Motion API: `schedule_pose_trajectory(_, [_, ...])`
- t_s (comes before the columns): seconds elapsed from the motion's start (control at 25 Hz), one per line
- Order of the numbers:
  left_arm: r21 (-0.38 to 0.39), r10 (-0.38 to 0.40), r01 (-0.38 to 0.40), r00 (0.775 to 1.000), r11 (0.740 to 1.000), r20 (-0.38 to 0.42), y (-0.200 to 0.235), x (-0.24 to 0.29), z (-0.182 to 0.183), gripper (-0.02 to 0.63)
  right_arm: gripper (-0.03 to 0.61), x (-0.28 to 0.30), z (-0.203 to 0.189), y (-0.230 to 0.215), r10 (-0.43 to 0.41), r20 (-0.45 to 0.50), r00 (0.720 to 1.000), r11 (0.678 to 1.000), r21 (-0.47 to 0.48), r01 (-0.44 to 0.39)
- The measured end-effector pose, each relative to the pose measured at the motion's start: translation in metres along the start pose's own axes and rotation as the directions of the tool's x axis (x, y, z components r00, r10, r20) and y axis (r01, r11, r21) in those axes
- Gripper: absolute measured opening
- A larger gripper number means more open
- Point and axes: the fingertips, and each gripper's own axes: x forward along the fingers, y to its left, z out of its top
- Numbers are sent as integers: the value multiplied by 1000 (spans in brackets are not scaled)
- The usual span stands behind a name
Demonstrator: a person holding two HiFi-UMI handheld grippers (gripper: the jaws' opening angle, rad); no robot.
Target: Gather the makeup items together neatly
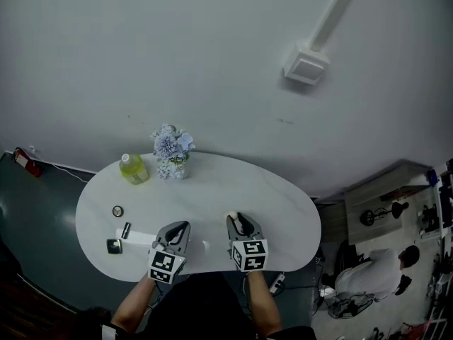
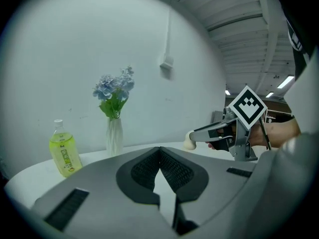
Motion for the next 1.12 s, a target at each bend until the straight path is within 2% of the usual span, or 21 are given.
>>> schedule_pose_trajectory(0.28, [58, -175, 175, 984, 983, 6, -60, 22, 7, 17, 137, -64, -19, -51, -179, 22, 984, 982, 74, 176])
schedule_pose_trajectory(0.6, [112, -323, 323, 946, 940, -17, -137, 54, 15, 17, 137, -139, -51, -117, -342, 16, 939, 930, 145, 337])
schedule_pose_trajectory(0.92, [129, -389, 393, 920, 910, -54, -215, 84, 14, 17, 137, -196, -86, -185, -425, -4, 905, 890, 179, 419])
schedule_pose_trajectory(1.12, [116, -396, 405, 914, 907, -93, -259, 98, -1, 17, 137, -219, -116, -224, -431, -26, 902, 882, 197, 427])
